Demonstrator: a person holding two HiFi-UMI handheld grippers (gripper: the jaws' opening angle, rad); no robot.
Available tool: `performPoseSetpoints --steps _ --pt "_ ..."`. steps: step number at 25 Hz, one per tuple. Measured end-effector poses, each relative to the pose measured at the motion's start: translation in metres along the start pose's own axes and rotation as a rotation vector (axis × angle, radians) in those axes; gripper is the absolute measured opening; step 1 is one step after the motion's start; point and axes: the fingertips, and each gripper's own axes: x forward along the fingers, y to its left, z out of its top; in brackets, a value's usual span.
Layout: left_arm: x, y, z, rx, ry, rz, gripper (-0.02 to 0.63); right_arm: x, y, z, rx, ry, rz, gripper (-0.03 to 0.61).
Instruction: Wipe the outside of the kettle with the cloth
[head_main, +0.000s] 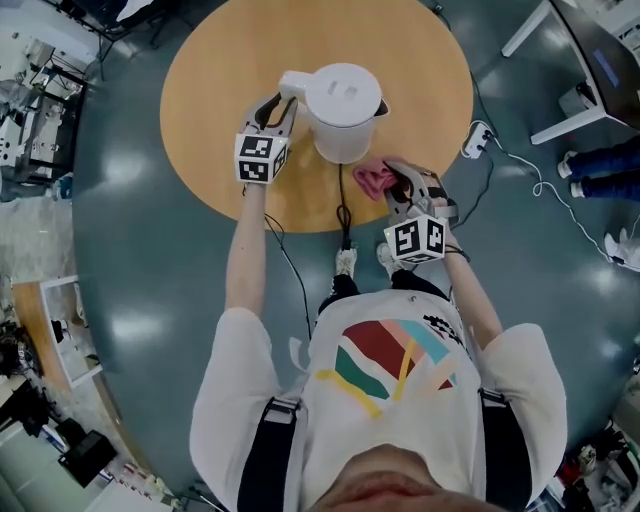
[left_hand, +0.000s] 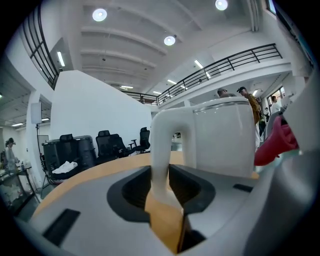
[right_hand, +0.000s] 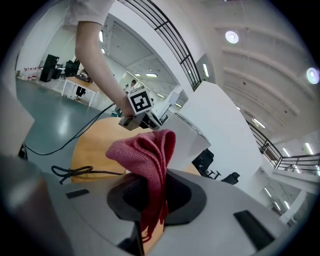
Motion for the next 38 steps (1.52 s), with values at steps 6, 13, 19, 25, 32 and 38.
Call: performPoseSetpoints --steps 6,13,19,25,32,38 --pt "-0.034 -0.02 -0.008 -0.013 -0.004 0.001 0.15 -0.007 -0.005 -0.01 0.048 0.003 -0.012 0.048" --pt "-0.083 -0.059 -0.02 -0.047 -0.018 -0.01 0.15 -0.011 0.004 -0.006 0.061 -0.024 0.0 0.048" --pt "-0.11 -0.055 -0.015 -0.133 -0.097 -0.029 0.152 -0.016 0.009 0.003 0.042 -0.032 0.017 0.048" --pt "-0.112 -0.04 0.0 -0.157 -0.112 -0.13 0.205 -0.016 0.012 0.007 0.062 -0.012 0.015 0.048" --pt "-0.109 -0.053 0.001 -0.112 -0.076 -0.286 0.336 -0.013 0.022 0.01 0.066 0.012 0.01 0.048" --pt "-0.098 -0.06 0.0 -0.071 -0.022 -0.354 0.238 -0.01 0.024 0.015 0.054 0.027 0.004 0.048"
